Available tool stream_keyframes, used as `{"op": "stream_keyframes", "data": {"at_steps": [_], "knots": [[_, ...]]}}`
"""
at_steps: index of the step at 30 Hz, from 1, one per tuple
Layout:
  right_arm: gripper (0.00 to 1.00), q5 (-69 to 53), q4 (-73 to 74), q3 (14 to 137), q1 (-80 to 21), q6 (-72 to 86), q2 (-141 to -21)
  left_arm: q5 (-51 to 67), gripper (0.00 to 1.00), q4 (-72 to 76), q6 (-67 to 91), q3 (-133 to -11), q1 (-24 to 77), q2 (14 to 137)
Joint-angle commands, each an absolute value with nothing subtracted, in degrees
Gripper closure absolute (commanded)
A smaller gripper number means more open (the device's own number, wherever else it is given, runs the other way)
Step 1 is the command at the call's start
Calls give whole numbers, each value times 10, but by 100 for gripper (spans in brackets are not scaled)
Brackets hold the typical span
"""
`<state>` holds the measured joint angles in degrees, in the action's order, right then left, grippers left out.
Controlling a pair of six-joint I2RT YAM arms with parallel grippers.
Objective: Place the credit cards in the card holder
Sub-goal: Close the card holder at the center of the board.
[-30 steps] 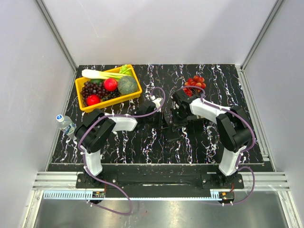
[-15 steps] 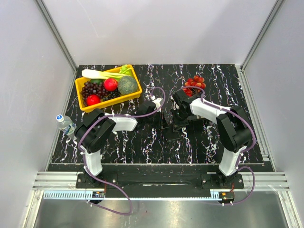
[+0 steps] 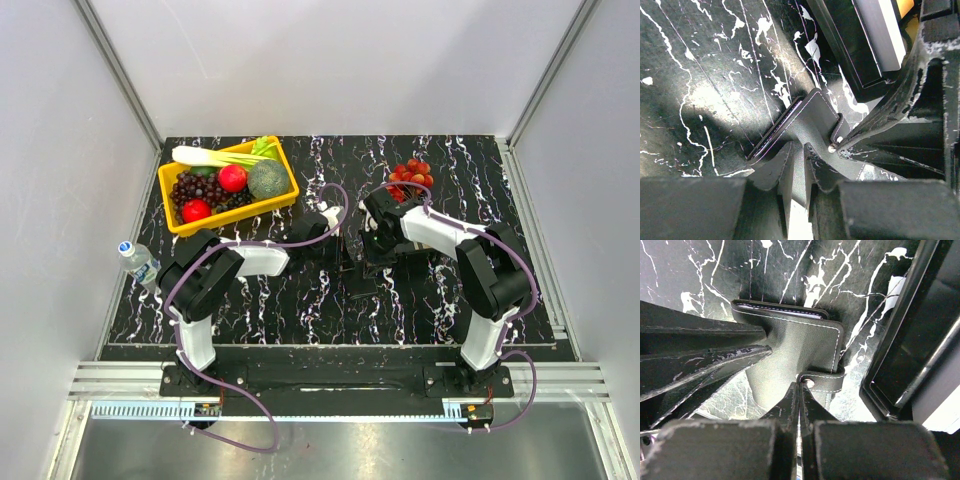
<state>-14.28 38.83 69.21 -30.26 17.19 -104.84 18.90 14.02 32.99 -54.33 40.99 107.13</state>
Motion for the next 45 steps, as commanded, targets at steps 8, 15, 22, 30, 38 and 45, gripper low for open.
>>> {"op": "stream_keyframes", "data": {"at_steps": [8,15,22,30,38,45], "knots": [[100,-171,364,721,-301,195,-1073,190,82,133,323,-538,420,1088],[100,-176,358,699,-301,200,-1095,192,82,137,326,-534,419,1086],[100,-164,374,708,-300,197,-1050,190,82,135,326,-535,419,1087],[100,-164,390,710,-297,200,-1021,192,82,136,327,-537,419,1091],[100,-188,396,695,-298,196,-1043,192,82,136,327,-537,419,1092],[100,-178,405,693,-298,191,-1037,192,82,135,326,-538,418,1092]]}}
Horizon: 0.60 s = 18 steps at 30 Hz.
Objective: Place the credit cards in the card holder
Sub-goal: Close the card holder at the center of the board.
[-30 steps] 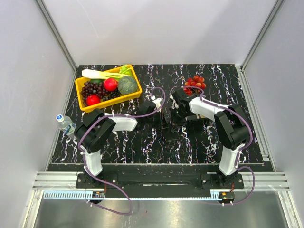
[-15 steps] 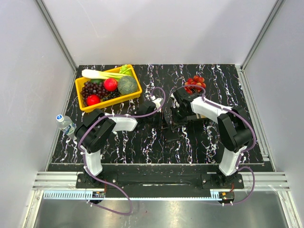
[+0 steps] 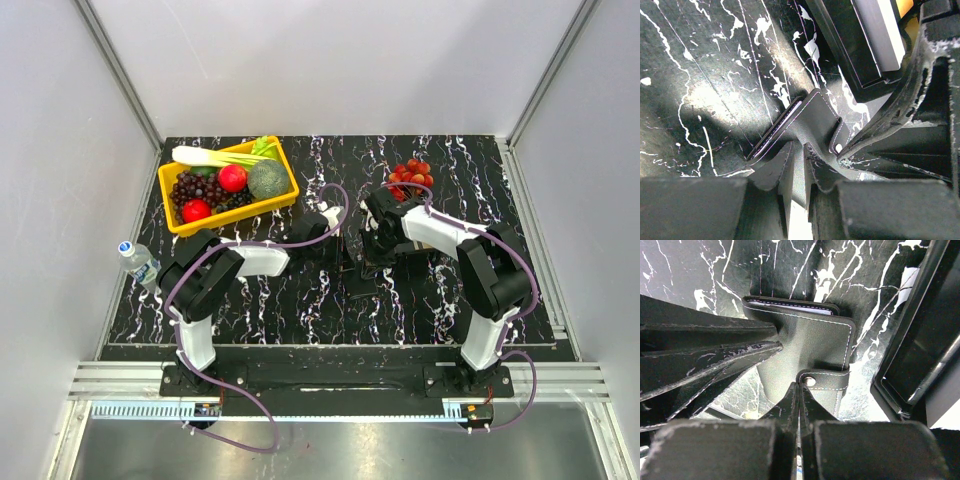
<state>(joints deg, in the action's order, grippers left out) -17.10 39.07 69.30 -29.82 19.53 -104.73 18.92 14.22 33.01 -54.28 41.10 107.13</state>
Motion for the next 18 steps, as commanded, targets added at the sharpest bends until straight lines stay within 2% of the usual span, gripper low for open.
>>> {"op": "stream_keyframes", "data": {"at_steps": [1,18], "knots": [[100,-174,405,693,-297,190,-1034,192,83,135,327,-538,420,1093],[100,-168,373,695,-297,192,-1055,193,83,137,327,-539,419,1093]]}}
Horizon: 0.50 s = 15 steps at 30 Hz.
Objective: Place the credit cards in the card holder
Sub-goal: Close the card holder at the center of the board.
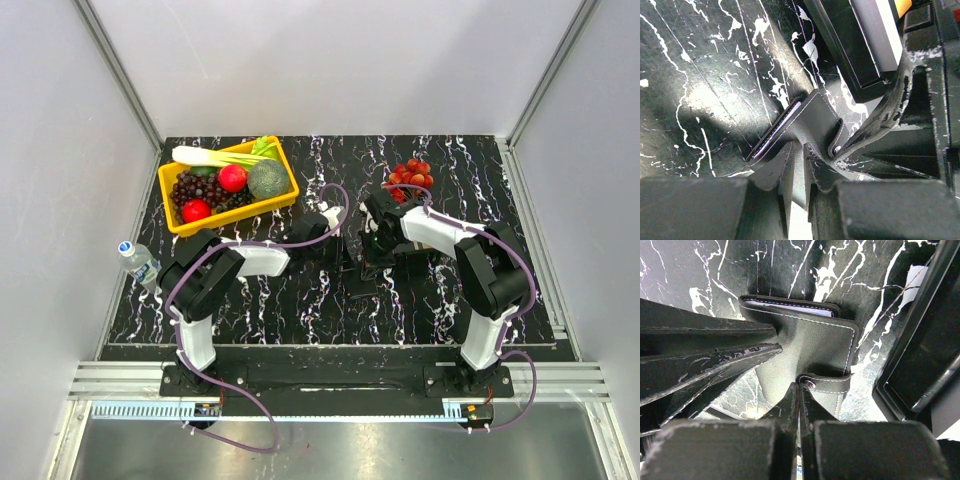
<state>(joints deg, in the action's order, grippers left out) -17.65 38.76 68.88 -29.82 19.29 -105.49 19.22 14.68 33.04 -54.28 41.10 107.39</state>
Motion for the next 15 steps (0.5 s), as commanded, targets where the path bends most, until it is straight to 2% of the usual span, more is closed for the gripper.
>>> {"op": "stream_keyframes", "data": {"at_steps": [1,15], "knots": [[100,-164,373,695,-298,192,-1049,192,83,137,328,-540,419,1093],[100,-185,343,663,-274,185,-1095,193,83,136,326,-536,419,1092]]}}
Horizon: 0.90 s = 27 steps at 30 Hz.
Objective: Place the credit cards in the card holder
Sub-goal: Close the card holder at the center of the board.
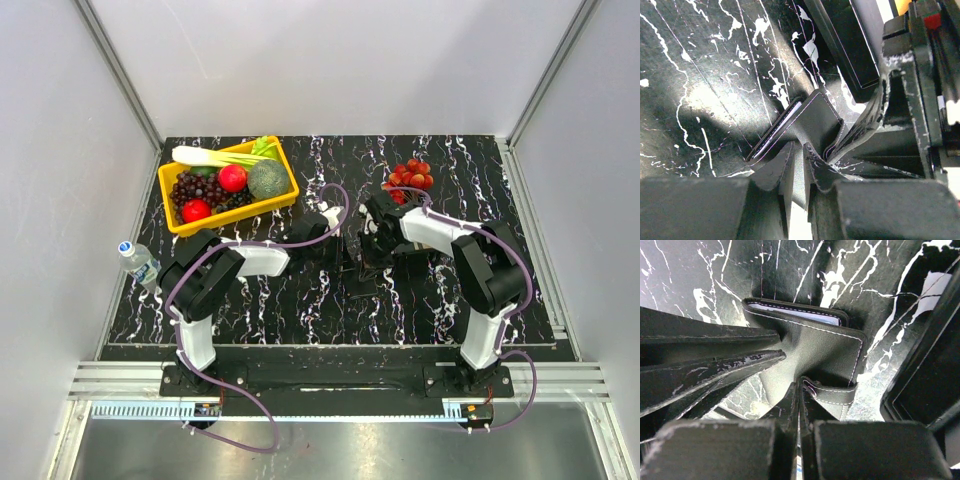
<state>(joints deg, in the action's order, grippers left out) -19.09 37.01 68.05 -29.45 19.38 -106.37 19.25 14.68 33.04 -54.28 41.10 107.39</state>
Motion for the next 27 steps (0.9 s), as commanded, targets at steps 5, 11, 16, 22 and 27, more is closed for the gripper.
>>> {"op": "stream_keyframes", "data": {"at_steps": [5,11,16,22,27], "knots": [[100,-209,337,647,-247,177,-1110,192,83,136,327,-533,419,1086],[86,-288,303,640,-242,166,-1080,192,83,135,327,-534,419,1089],[64,-295,300,652,-242,175,-1017,191,83,132,326,-537,419,1090],[54,-328,302,648,-242,178,-945,187,83,127,326,-541,418,1086],[55,-210,305,613,-241,201,-915,171,72,122,327,-531,419,1058]]}}
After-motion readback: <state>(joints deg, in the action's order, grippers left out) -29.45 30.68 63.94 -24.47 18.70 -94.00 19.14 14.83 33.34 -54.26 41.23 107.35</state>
